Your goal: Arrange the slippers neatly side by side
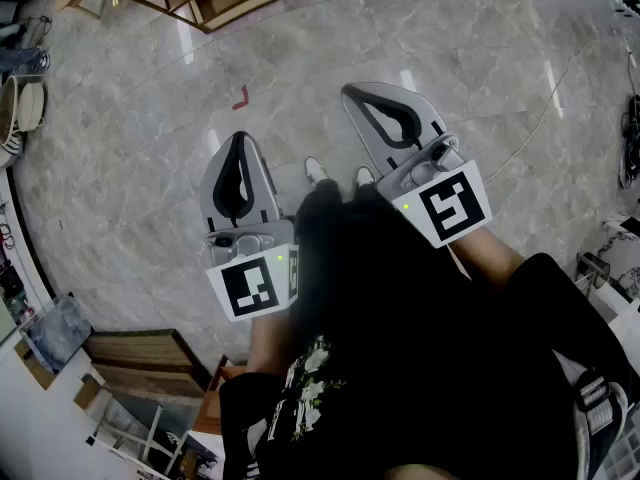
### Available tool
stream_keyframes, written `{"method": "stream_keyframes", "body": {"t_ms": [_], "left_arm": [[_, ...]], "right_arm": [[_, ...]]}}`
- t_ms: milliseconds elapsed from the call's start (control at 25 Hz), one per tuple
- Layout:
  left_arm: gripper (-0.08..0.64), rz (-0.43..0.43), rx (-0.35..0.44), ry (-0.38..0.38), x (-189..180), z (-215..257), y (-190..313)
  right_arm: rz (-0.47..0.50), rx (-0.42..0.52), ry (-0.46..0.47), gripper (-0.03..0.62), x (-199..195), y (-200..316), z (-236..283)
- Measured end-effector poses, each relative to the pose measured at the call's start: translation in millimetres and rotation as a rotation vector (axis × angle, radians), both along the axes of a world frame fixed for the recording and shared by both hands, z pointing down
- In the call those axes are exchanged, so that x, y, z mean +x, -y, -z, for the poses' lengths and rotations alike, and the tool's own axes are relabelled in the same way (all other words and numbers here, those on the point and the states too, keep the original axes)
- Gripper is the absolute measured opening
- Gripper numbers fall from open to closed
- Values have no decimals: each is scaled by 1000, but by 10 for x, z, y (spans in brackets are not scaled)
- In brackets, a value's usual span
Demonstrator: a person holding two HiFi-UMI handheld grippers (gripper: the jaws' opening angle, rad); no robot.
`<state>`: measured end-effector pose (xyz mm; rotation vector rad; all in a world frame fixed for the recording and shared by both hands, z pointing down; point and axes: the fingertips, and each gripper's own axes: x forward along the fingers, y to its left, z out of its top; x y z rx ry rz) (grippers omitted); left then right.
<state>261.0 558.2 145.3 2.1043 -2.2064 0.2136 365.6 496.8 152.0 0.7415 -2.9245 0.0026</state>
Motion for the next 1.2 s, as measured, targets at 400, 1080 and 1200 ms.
{"method": "stream_keyframes", "body": {"t_ms": [400,1080,1200], "left_arm": [[2,45,-15,5,310,-99,-187],[2,98,-33,36,491,-114,-577],[2,109,-39,25,448,-164,-626]], "right_arm": [[65,-22,6,-8,242,-183,-132],[61,1,49,-6,678,-302,-220],[64,-3,48,-6,641,-350,-235]]}}
